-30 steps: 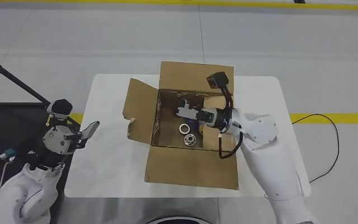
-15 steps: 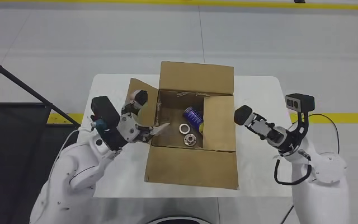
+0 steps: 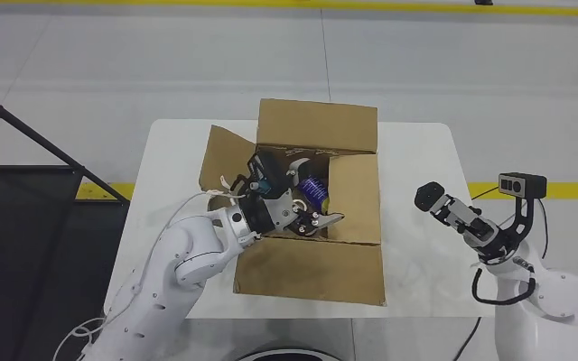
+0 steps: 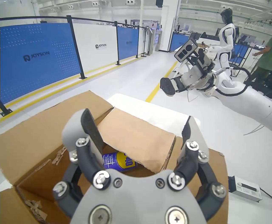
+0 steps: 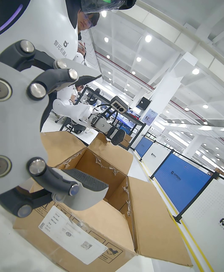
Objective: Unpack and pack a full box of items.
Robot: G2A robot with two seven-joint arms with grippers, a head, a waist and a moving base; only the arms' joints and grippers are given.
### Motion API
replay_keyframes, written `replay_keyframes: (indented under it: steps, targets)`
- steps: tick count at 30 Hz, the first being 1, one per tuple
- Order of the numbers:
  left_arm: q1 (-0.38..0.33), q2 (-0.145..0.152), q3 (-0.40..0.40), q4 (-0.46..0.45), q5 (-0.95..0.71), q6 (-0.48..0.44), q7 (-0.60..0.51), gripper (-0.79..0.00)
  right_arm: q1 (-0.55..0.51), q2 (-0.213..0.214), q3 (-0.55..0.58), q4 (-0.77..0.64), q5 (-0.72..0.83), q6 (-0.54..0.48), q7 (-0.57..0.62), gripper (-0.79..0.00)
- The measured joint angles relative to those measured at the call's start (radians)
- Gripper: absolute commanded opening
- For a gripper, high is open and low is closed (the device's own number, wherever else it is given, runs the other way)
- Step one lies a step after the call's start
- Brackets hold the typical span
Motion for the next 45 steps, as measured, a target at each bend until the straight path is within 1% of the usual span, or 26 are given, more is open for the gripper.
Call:
replay_keyframes:
  steps: [5, 7, 9, 12, 20, 23, 25, 27, 33, 36, 38, 42, 45]
  targets:
    - [0.001, 0.0, 0.001, 0.001, 0.0, 0.001, 0.0, 0.0, 0.0, 0.0, 0.0, 0.0, 0.0, 0.0, 0.0, 0.0]
    - [0.008, -0.002, 0.015, 0.005, 0.004, 0.02, -0.008, 0.0, 0.0, 0.0, 0.0, 0.0, 0.0, 0.0, 0.0, 0.0]
    - [0.0, -0.007, 0.036, 0.015, -0.007, 0.046, -0.019, 0.0, 0.0, 0.0, 0.0, 0.0, 0.0, 0.0, 0.0, 0.0]
    - [-0.05, -0.021, 0.085, 0.047, -0.066, 0.082, -0.063, 0.0, 0.0, 0.0, 0.0, 0.0, 0.0, 0.0, 0.0, 0.0]
    - [-0.25, -0.073, 0.212, 0.208, -0.327, 0.216, -0.228, 0.0, 0.0, 0.0, 0.0, 0.0, 0.0, 0.0, 0.0, 0.0]
    - [-0.297, -0.089, 0.242, 0.258, -0.418, 0.297, -0.307, 0.0, 0.0, 0.0, 0.0, 0.0, 0.0, 0.0, 0.0, 0.0]
    - [-0.321, -0.097, 0.251, 0.274, -0.463, 0.355, -0.355, 0.0, 0.0, 0.0, 0.0, 0.0, 0.0, 0.0, 0.0, 0.0]
    - [-0.329, -0.098, 0.252, 0.275, -0.466, 0.371, -0.369, 0.0, 0.0, 0.0, 0.0, 0.0, 0.0, 0.0, 0.0, 0.0]
    - [-0.327, -0.098, 0.251, 0.273, -0.463, 0.369, -0.366, 0.0, 0.0, 0.0, 0.0, 0.0, 0.0, 0.0, 0.0, 0.0]
    - [-0.299, -0.098, 0.243, 0.254, -0.457, 0.385, -0.327, 0.0, 0.0, 0.0, 0.0, 0.0, 0.0, 0.0, 0.0, 0.0]
    - [-0.284, -0.098, 0.231, 0.253, -0.481, 0.404, -0.327, 0.0, 0.0, 0.0, 0.0, 0.0, 0.0, 0.0, 0.0, 0.0]
    - [-0.276, -0.099, 0.206, 0.261, -0.565, 0.441, -0.366, 0.0, 0.0, 0.0, 0.0, 0.0, 0.0, 0.0, 0.0, 0.0]
    - [-0.277, -0.1, 0.195, 0.274, -0.624, 0.481, -0.419, 0.0, 0.0, 0.0, 0.0, 0.0, 0.0, 0.0, 0.0, 0.0]
